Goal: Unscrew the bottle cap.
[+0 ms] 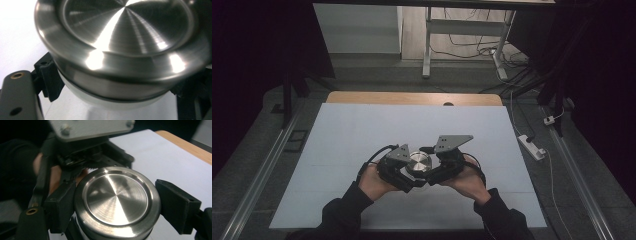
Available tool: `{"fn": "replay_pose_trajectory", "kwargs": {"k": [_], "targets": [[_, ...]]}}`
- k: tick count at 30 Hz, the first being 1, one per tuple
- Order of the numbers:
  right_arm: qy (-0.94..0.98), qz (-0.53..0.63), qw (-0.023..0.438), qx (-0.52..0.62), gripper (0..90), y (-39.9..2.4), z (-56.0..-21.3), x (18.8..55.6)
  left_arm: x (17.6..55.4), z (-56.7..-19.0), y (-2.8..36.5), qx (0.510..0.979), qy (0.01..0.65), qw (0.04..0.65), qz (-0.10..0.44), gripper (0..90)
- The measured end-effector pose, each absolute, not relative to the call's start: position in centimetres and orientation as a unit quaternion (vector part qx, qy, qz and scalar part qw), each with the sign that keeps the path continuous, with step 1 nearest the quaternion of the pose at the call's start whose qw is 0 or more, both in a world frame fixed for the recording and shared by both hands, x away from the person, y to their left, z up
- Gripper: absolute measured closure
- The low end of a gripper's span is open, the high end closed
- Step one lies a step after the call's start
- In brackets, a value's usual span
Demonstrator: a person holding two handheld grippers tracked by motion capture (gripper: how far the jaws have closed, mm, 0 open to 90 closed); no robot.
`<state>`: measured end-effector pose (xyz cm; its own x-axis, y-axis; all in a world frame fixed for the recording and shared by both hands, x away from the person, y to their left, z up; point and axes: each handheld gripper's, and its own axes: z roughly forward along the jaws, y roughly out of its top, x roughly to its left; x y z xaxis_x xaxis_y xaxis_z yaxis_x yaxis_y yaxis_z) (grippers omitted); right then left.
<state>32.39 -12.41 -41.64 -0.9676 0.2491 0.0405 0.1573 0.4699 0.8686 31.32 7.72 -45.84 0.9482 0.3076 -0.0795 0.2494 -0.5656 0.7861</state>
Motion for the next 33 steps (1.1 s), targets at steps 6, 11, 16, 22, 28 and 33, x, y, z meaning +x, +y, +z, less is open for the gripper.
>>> {"fn": "replay_pose_trajectory", "kwargs": {"k": [6, 11, 16, 22, 28, 33], "targets": [[0.852, 0.52, -0.009, 0.052, 19.2, -13.6, -41.8, 33.2, 31.0, -45.7, 7.3, 0.887, 0.13, 0.442, 0.022, 15.4], [0.847, 0.518, 0.021, 0.12, 3.0, -13.3, -41.6, 32.8, 31.2, -45.7, 7.7, 0.884, 0.161, 0.437, 0.043, 15.4], [0.839, 0.501, 0.074, 0.196, 4.4, -12.9, -40.8, 31.9, 31.4, -45.9, 8.1, 0.871, 0.21, 0.44, 0.065, 15.4], [0.839, 0.491, 0.111, 0.205, 11.4, -11.4, -41.4, 30.8, 31.4, -45.9, 7.8, 0.873, 0.215, 0.432, 0.073, 15.4], [0.835, 0.493, 0.135, 0.203, 19.2, -11.1, -41.6, 30.6, 31.2, -45.7, 7.8, 0.873, 0.21, 0.435, 0.07, 15.4], [0.834, 0.509, 0.104, 0.185, 19.4, -11.7, -41.4, 30.9, 31.2, -45.7, 8.0, 0.872, 0.195, 0.447, 0.049, 15.4]]}}
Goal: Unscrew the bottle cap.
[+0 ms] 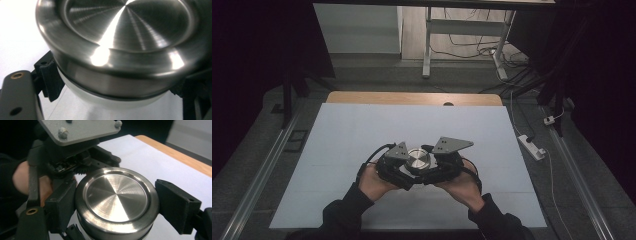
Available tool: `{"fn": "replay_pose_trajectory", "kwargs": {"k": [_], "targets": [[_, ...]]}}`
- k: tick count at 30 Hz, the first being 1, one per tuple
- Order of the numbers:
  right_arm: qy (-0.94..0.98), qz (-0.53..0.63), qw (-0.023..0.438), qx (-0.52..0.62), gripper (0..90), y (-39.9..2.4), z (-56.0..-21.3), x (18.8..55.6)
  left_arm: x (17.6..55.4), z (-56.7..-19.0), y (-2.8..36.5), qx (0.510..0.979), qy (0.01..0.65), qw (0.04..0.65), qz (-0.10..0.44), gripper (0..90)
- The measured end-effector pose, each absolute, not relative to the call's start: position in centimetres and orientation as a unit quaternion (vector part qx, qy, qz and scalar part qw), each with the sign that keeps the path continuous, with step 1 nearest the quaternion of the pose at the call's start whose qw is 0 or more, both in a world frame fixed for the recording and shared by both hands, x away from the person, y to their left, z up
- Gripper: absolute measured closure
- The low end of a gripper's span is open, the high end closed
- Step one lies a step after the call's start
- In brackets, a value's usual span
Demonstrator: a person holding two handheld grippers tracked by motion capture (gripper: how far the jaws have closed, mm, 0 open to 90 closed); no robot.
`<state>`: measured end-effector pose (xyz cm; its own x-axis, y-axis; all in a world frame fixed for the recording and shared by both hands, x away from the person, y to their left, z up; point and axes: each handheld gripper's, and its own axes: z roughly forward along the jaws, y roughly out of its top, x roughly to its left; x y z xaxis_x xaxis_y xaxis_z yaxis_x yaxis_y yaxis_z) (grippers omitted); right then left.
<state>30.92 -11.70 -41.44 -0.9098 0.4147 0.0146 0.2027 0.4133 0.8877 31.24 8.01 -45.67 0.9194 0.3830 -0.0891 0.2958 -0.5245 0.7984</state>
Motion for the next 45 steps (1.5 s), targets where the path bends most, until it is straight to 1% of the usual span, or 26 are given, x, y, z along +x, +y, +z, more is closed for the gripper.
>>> {"fn": "replay_pose_trajectory", "kwargs": {"k": [9, 11, 13, 15, 17, 18, 21, 23, 24, 26, 29, 32, 34, 35, 36, 37, 38, 42, 43, 44, 45], "targets": [[0.842, 0.531, 0.006, 0.097, 19.3, -13.5, -41.4, 32.3, 31.0, -45.8, 7.8, 0.872, 0.136, 0.47, -0.009, 15.4], [0.841, 0.535, -0.014, 0.086, 19.2, -13.8, -41.5, 32.6, 30.9, -45.8, 7.7, 0.873, 0.131, 0.469, -0.01, 15.4], [0.842, 0.53, -0.02, 0.096, 17.5, -13.9, -41.4, 32.6, 31.0, -45.8, 7.6, 0.874, 0.137, 0.465, -0.001, 15.4], [0.844, 0.524, -0.004, 0.116, 9.7, -13.7, -41.3, 32.5, 31.0, -45.7, 7.8, 0.873, 0.151, 0.463, 0.012, 15.4], [0.845, 0.518, 0.013, 0.131, 5.5, -13.4, -41.0, 32.1, 31.0, -45.6, 7.9, 0.873, 0.17, 0.457, 0.03, 15.4], [0.846, 0.514, 0.024, 0.141, 5.3, -13.2, -40.9, 31.9, 31.0, -45.6, 8.0, 0.873, 0.178, 0.453, 0.041, 15.4], [0.843, 0.501, 0.075, 0.18, 8.4, -12.5, -40.6, 31.0, 31.1, -45.7, 8.1, 0.869, 0.205, 0.446, 0.059, 15.4], [0.84, 0.496, 0.103, 0.194, 12.2, -12.0, -40.7, 30.6, 31.1, -45.7, 8.0, 0.869, 0.212, 0.441, 0.068, 15.4], [0.838, 0.495, 0.114, 0.198, 12.7, -11.8, -40.8, 30.4, 31.1, -45.7, 8.0, 0.872, 0.212, 0.436, 0.071, 15.4], [0.837, 0.494, 0.123, 0.201, 15.6, -11.4, -41.1, 30.2, 31.0, -45.8, 7.8, 0.871, 0.214, 0.436, 0.072, 15.4], [0.839, 0.482, 0.146, 0.206, 17.4, -10.9, -41.5, 30.0, 30.9, -45.7, 7.6, 0.873, 0.21, 0.434, 0.072, 15.4], [0.842, 0.48, 0.149, 0.197, 18.0, -10.9, -41.5, 29.8, 30.9, -45.7, 7.8, 0.876, 0.2, 0.435, 0.067, 15.4], [0.843, 0.487, 0.132, 0.186, 19.2, -11.2, -41.2, 30.0, 30.9, -45.6, 8.0, 0.876, 0.185, 0.442, 0.055, 15.4], [0.845, 0.489, 0.117, 0.181, 19.2, -11.5, -41.1, 30.2, 30.9, -45.6, 8.0, 0.876, 0.185, 0.442, 0.055, 15.4], [0.845, 0.498, 0.099, 0.169, 19.3, -11.8, -41.0, 30.4, 30.9, -45.4, 8.1, 0.875, 0.169, 0.451, 0.039, 15.4], [0.845, 0.498, 0.099, 0.169, 19.3, -11.8, -41.0, 30.4, 30.9, -45.4, 8.1, 0.875, 0.169, 0.451, 0.039, 15.4], [0.845, 0.508, 0.073, 0.151, 19.3, -12.3, -40.8, 30.8, 30.8, -45.2, 8.1, 0.877, 0.155, 0.454, 0.034, 15.4], [0.844, 0.523, 0.035, 0.111, 19.3, -13.1, -40.8, 31.4, 30.7, -45.1, 8.1, 0.877, 0.133, 0.461, 0.015, 15.4], [0.844, 0.523, 0.035, 0.111, 19.3, -13.1, -40.8, 31.4, 30.7, -45.1, 8.1, 0.877, 0.133, 0.461, 0.015, 15.4], [0.841, 0.534, 0.014, 0.091, 19.3, -13.5, -40.9, 31.8, 30.7, -45.1, 8.0, 0.878, 0.122, 0.463, 0.007, 15.4], [0.841, 0.535, 0.009, 0.085, 19.3, -13.6, -40.9, 31.8, 30.7, -45.1, 7.9, 0.879, 0.119, 0.462, 0.004, 15.4]]}}
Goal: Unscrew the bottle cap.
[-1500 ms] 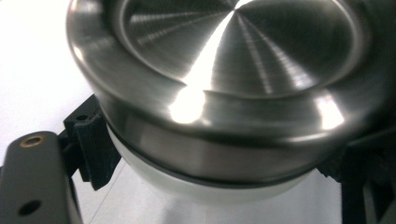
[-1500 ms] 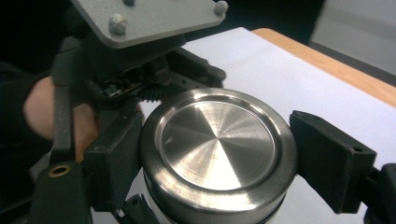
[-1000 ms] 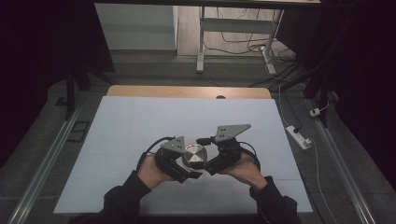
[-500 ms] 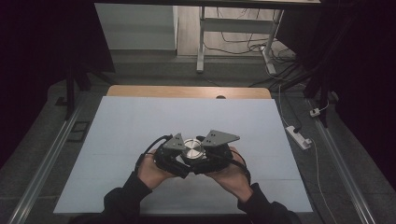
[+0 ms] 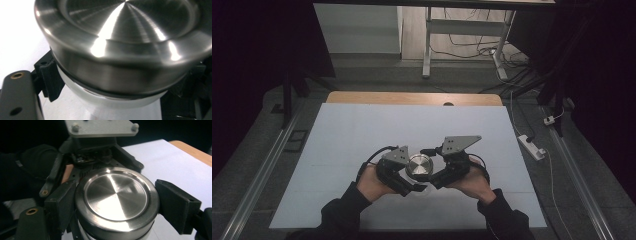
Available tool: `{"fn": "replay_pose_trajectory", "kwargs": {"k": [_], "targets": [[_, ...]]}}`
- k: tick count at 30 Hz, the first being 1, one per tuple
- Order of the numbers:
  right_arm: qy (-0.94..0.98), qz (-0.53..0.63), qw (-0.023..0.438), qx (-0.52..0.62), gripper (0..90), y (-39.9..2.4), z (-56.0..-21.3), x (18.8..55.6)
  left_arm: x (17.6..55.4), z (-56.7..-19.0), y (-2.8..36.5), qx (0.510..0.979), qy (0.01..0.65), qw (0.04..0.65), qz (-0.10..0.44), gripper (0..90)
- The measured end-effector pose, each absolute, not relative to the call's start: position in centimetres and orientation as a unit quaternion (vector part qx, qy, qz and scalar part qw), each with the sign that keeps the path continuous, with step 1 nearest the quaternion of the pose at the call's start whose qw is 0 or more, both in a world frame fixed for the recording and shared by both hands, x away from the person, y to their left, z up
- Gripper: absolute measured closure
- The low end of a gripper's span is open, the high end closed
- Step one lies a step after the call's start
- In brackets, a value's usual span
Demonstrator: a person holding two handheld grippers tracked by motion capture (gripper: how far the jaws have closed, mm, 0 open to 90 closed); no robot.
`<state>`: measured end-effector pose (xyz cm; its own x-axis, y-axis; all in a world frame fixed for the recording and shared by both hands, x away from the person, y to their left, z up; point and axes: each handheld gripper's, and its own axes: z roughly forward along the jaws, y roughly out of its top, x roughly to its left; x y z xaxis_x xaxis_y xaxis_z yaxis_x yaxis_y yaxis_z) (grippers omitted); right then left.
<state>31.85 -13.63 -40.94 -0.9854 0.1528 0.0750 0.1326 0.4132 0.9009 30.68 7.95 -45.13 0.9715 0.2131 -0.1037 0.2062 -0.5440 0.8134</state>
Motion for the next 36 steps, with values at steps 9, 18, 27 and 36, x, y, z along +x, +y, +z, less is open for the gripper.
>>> {"fn": "replay_pose_trajectory", "kwargs": {"k": [9, 18, 27, 36], "targets": [[0.844, 0.525, 0.029, 0.109, 14.3, -13.6, -40.7, 31.8, 30.6, -45.2, 7.8, 0.88, 0.143, 0.452, 0.031, 15.4], [0.824, 0.512, 0.128, 0.206, 15.4, -11.8, -40.5, 30.1, 30.3, -45.0, 7.4, 0.871, 0.217, 0.43, 0.092, 15.4], [0.83, 0.506, 0.133, 0.194, 19.2, -11.6, -40.4, 29.7, 30.3, -44.7, 7.6, 0.873, 0.188, 0.445, 0.061, 15.4], [0.839, 0.54, 0.02, 0.062, 19.2, -13.6, -40.3, 31.5, 30.3, -44.8, 7.6, 0.875, 0.115, 0.47, -0.004, 15.4]]}}
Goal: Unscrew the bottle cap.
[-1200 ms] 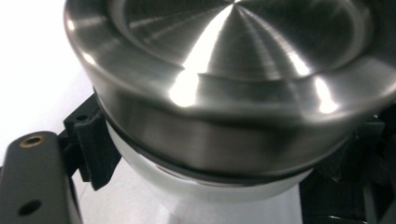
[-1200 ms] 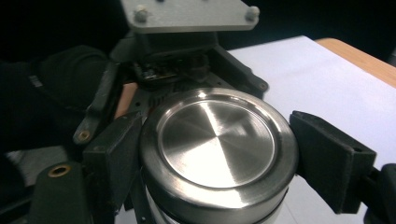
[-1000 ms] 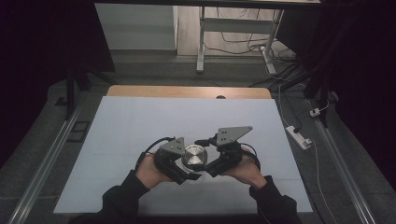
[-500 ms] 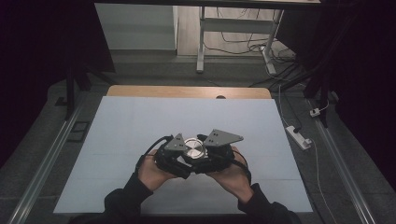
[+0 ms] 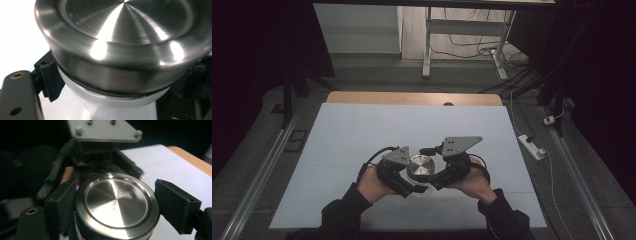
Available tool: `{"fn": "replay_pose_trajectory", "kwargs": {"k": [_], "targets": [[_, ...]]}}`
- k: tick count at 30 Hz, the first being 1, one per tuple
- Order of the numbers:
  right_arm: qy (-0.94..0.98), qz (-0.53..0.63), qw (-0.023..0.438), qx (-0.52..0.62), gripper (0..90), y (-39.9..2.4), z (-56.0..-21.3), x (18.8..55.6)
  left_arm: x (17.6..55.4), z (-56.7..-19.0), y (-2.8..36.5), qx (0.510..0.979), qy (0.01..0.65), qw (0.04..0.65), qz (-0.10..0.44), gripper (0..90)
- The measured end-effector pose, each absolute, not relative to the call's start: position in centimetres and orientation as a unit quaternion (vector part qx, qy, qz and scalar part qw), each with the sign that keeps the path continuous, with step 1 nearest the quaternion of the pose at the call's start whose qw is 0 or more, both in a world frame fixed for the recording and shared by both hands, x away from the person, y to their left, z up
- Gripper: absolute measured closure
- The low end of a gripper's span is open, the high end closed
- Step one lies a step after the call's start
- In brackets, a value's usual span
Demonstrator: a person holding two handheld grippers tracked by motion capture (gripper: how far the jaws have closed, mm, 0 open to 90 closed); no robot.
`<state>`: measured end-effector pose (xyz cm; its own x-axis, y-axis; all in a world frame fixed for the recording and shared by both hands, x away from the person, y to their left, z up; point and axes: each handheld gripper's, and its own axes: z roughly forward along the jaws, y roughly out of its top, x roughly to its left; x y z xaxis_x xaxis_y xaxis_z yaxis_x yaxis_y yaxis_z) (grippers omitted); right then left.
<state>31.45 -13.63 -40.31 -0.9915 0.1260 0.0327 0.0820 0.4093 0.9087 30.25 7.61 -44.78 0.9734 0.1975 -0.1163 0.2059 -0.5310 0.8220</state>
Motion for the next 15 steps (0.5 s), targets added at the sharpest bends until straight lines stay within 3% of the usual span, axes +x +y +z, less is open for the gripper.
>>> {"fn": "replay_pose_trajectory", "kwargs": {"k": [4, 7, 11, 15], "targets": [[0.839, 0.539, 0.008, 0.071, 15.8, -14.1, -40.3, 31.9, 30.3, -44.8, 7.4, 0.872, 0.14, 0.469, 0.007, 15.4], [0.843, 0.517, 0.056, 0.138, 10.3, -13.6, -39.7, 31.4, 30.5, -44.8, 7.7, 0.87, 0.164, 0.464, 0.023, 15.4], [0.841, 0.496, 0.119, 0.182, 10.8, -12.5, -39.6, 30.2, 30.6, -45.0, 8.0, 0.866, 0.207, 0.452, 0.058, 15.4], [0.828, 0.503, 0.13, 0.208, 13.7, -11.6, -40.2, 29.8, 30.3, -44.9, 7.5, 0.866, 0.216, 0.445, 0.075, 15.4]]}}
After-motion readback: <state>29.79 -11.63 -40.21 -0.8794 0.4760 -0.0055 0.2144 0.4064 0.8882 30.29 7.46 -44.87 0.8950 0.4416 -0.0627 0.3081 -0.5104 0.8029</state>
